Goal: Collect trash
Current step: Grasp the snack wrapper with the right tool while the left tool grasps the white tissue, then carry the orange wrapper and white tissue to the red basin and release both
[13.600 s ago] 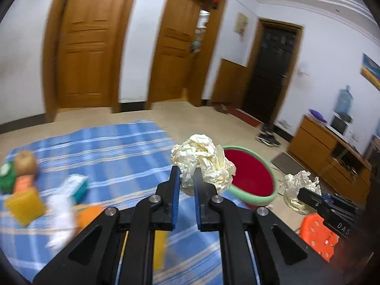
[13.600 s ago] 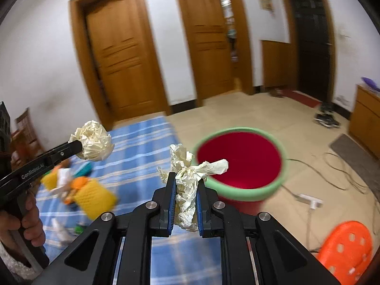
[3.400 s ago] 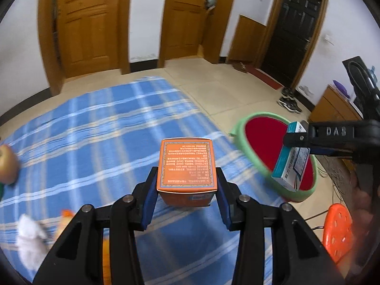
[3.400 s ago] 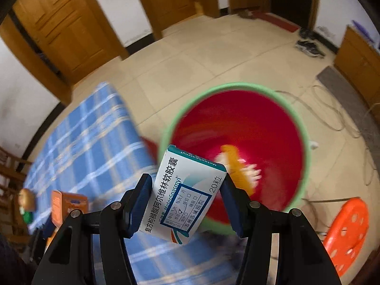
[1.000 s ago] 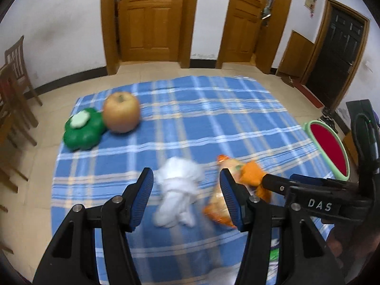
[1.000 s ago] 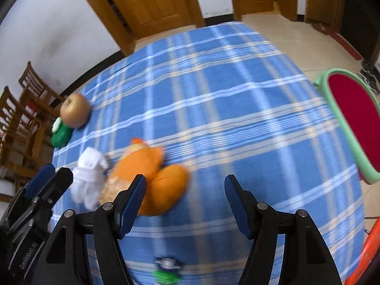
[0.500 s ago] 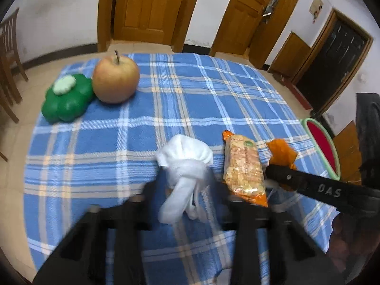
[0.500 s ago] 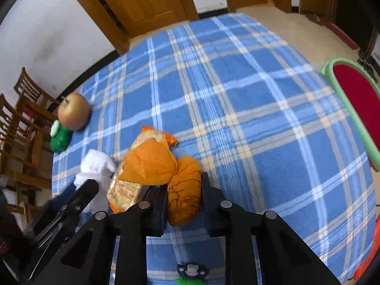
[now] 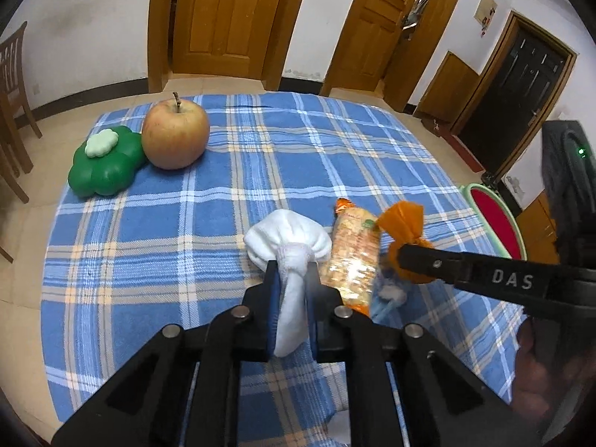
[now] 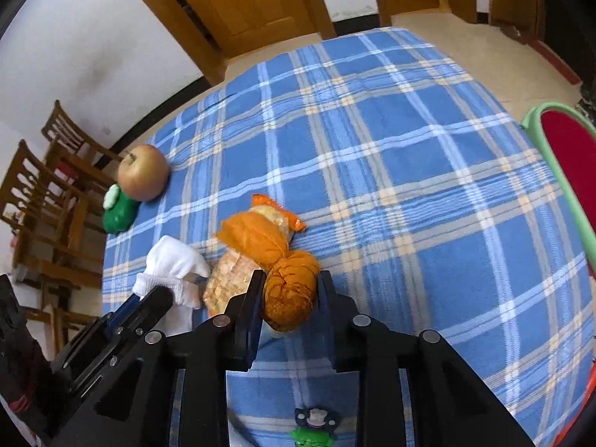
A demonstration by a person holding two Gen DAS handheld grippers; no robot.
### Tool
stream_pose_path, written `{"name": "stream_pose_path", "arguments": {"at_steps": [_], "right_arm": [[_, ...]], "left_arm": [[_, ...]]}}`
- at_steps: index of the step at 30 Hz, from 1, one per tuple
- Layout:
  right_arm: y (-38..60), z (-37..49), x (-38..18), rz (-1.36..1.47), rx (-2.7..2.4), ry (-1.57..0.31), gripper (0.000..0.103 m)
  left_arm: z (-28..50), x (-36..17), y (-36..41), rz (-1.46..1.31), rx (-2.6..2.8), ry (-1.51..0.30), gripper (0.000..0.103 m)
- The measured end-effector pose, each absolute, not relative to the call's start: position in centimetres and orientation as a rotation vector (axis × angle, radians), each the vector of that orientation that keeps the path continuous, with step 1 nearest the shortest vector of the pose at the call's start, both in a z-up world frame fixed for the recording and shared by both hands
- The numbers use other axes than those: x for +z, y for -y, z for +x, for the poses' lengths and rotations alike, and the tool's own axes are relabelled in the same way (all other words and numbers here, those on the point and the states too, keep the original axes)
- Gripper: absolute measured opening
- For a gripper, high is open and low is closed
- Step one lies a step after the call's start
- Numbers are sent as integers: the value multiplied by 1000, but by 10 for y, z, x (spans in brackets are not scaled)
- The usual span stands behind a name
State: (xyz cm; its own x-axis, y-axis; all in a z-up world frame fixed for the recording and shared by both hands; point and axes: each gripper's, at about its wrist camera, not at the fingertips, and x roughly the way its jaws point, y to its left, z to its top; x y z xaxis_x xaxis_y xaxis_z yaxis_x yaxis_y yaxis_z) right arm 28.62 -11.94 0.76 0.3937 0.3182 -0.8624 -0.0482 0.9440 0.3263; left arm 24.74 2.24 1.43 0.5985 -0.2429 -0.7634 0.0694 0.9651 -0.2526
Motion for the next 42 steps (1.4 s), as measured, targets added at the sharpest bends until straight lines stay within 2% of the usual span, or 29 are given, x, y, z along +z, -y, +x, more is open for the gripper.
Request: {"name": "stream_pose_path", "arguments": {"at_steps": [5,17,30,42], "right_arm": [[119,283,10,252,234,-1123,17],[181,279,51,274,145,-1017,17],[358,249,68,329,-123,-950,17],[477,247,49,430,-242,-962,17]], "left_arm": [[243,22,-20,-203,-184,-896,11],[247,54,29,-155,-255,-843,11],[262,48,192,-69,-468,-872,12],[293,39,330,-7,-616,-913,12]]}}
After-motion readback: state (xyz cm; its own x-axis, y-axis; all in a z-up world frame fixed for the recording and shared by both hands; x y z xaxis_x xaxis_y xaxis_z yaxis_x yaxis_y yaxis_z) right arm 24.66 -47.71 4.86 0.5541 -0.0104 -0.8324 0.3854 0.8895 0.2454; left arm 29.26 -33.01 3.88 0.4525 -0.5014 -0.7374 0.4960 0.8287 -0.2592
